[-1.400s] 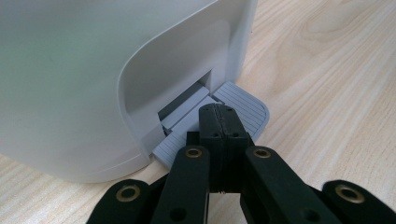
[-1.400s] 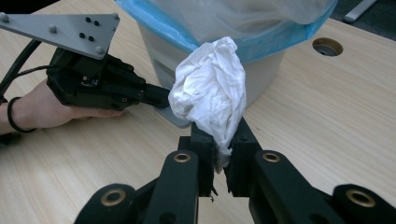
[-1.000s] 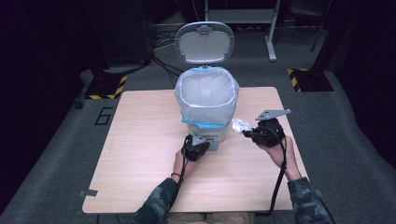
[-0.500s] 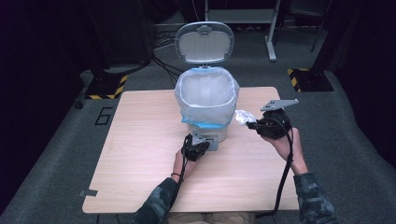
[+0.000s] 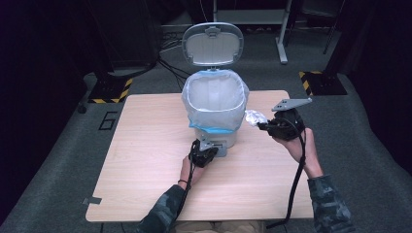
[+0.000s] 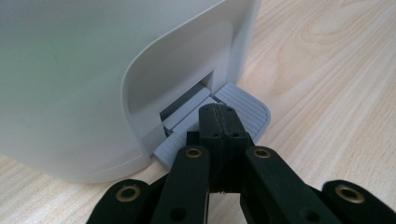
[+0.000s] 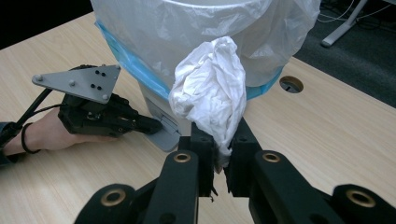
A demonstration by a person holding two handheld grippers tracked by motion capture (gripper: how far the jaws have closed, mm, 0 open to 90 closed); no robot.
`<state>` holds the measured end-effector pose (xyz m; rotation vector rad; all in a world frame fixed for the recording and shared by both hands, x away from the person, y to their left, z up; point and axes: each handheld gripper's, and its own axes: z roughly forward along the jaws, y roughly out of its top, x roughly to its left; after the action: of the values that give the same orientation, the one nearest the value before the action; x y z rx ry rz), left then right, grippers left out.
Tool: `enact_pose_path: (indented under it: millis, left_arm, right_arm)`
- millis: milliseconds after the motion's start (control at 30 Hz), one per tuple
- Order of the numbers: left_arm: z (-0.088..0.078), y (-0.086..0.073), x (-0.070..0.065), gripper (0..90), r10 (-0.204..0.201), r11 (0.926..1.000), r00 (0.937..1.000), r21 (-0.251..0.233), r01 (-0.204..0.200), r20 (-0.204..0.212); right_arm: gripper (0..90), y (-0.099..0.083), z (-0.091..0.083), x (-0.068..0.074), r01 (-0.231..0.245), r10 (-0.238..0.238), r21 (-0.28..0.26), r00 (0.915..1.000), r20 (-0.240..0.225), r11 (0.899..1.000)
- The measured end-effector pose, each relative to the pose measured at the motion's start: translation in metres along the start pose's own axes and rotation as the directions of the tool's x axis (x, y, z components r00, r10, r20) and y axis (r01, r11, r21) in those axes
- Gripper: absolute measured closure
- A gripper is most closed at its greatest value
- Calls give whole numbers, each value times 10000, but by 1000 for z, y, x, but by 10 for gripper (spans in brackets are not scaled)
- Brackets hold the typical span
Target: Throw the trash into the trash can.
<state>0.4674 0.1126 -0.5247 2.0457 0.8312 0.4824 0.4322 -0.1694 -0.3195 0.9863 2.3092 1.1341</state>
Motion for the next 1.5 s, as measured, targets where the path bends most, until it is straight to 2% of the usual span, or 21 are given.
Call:
enact_pose_path:
  millis: [100,133,200,233,367,400,633,667,933,1000,1167,1500]
  left_arm:
    - [0,0,0,900,-7,10000,10000,-1,7,10]
    - [0,0,0,900,7,10000,10000,12,-7,-1]
    - [0,0,0,900,-4,10000,10000,-17,4,-3]
    - [1,0,-1,900,-142,9998,9999,-145,142,23]
    - [1,0,-1,900,-123,9998,9999,-142,123,27]
    - [1,0,-1,900,-117,9998,9999,-149,118,30]
    - [0,0,-1,900,-128,9998,9999,-133,129,23]
    - [1,0,-1,900,-134,9998,9999,-137,135,26]
    - [1,0,-2,900,-205,9996,9998,-197,206,47]
    - [0,0,-1,900,-96,9999,10000,-88,96,3]
    - [0,0,0,900,-106,9999,9999,-78,106,1]
    - [0,0,0,900,-127,9999,9999,-72,127,53]
  right_arm:
    - [842,0,-2,0,-109,109,-69,9999,-2,9999]
    - [842,1,-7,-2,-372,365,-214,9988,-327,9991]
    - [841,5,-15,-2,-301,292,-435,9993,-212,9986]
    - [841,7,-18,-2,-269,261,-474,9995,-175,9985]
    - [842,15,-27,-2,-75,76,-578,10000,11,9983]
    - [841,18,-29,-2,-179,176,-436,9998,-75,9989]
    - [841,28,-34,-2,11,-12,-498,10000,-21,9988]
    - [841,33,-35,-2,148,-148,-503,9999,0,9986]
    - [841,49,-38,0,278,-276,-443,9996,36,9986]
    - [841,53,-37,-2,280,-281,-401,9996,-22,9988]
    - [841,61,-35,-3,331,-332,-312,9994,-19,9990]
    - [841,90,-29,-5,692,-692,88,9976,19,9976]
